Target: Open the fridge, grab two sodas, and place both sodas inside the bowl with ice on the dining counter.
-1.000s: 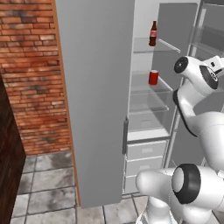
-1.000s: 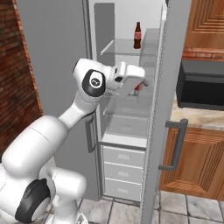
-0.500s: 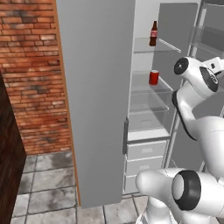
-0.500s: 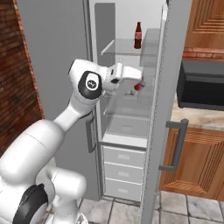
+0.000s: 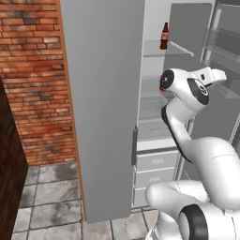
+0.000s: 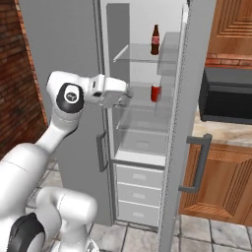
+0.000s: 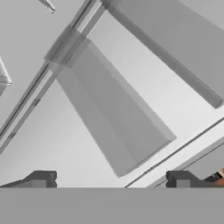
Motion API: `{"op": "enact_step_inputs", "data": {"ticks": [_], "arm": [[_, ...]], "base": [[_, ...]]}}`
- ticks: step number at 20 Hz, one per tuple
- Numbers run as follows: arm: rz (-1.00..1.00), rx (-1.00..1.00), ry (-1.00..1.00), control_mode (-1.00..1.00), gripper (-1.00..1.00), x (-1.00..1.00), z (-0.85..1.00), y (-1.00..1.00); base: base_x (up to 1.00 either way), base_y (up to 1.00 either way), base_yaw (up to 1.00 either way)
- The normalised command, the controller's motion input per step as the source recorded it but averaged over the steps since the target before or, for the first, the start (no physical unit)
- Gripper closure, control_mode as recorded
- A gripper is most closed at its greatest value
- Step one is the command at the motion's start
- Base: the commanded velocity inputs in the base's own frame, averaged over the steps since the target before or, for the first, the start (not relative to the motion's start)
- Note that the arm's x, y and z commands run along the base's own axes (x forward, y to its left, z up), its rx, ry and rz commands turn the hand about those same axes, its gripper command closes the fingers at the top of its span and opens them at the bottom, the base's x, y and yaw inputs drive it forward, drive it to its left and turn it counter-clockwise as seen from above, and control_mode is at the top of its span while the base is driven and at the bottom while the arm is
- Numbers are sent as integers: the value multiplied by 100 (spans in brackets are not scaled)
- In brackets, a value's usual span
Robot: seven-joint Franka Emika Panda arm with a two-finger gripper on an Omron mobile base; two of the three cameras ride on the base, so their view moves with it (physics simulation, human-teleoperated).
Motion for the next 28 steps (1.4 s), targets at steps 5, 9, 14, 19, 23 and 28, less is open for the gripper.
{"op": "enact_step_inputs", "data": {"ticks": [5,9,14,19,23,28], "arm": [[13,1,-2,-100,-100,11,-25,94],[22,5,0,-100,-100,0,-47,91],[25,11,0,-100,-100,-5,-50,76],[16,18,0,-100,-100,-14,-48,29],[6,19,7,-100,-100,-9,-51,0],[5,16,9,-100,-100,-1,-51,0]], "base": [[0,0,0],[0,0,0],[0,0,0],[0,0,0],[0,0,0],[0,0,0]]}}
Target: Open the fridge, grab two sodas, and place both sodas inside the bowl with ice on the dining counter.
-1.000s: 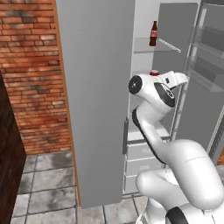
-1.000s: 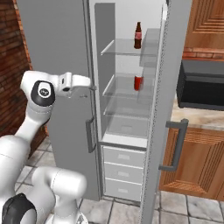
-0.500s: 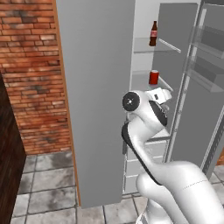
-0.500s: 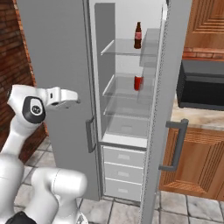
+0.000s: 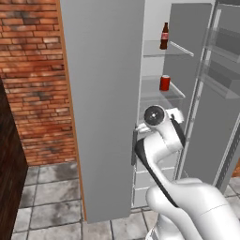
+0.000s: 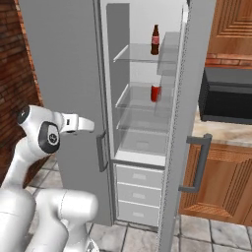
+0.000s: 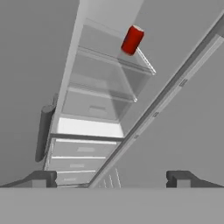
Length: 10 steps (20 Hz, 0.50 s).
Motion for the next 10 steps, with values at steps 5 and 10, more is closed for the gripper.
{"op": "enact_step_inputs", "data": {"ticks": [5,10], "arm": [[2,12,6,-100,-100,0,-40,0],[0,-1,-1,-100,-100,-11,-33,-4]], "base": [[0,0,0],[0,0,0]]}}
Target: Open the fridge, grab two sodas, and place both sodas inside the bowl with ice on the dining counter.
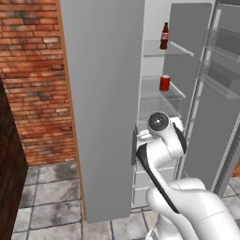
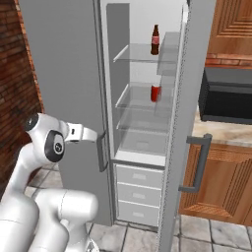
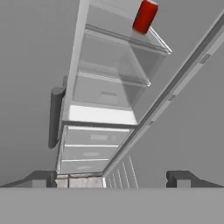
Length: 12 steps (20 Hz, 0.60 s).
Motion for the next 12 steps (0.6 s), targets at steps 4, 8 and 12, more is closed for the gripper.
{"op": "enact_step_inputs", "data": {"ticks": [4,8,12], "arm": [[-4,-2,-11,-100,-100,-53,-14,-24],[-1,0,-18,-100,-100,-56,0,-30],[0,0,-15,-100,-100,-67,0,-24]], "base": [[0,0,0],[0,0,0],[0,0,0]]}}
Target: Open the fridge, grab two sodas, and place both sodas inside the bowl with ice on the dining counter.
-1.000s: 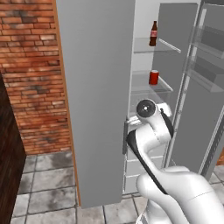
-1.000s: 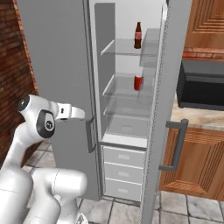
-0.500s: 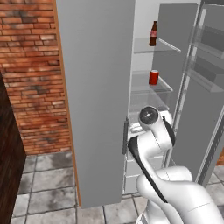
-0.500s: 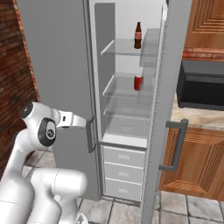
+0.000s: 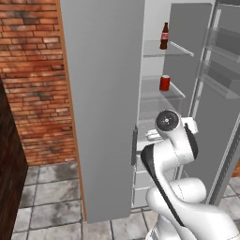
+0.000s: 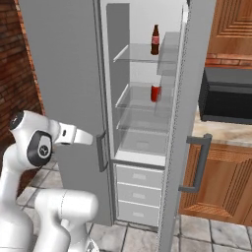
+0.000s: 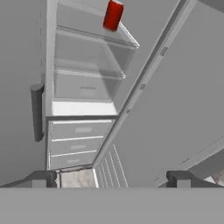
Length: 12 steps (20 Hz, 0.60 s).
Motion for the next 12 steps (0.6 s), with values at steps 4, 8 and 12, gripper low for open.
{"op": "enact_step_inputs", "data": {"ticks": [4,8,12], "arm": [[0,0,-10,-100,-100,-68,0,-25],[0,0,-10,-100,-100,-66,-5,-35],[0,0,0,100,-100,-9,-5,-4]], "base": [[0,0,0],[0,0,0],[-12,-3,0]]}}
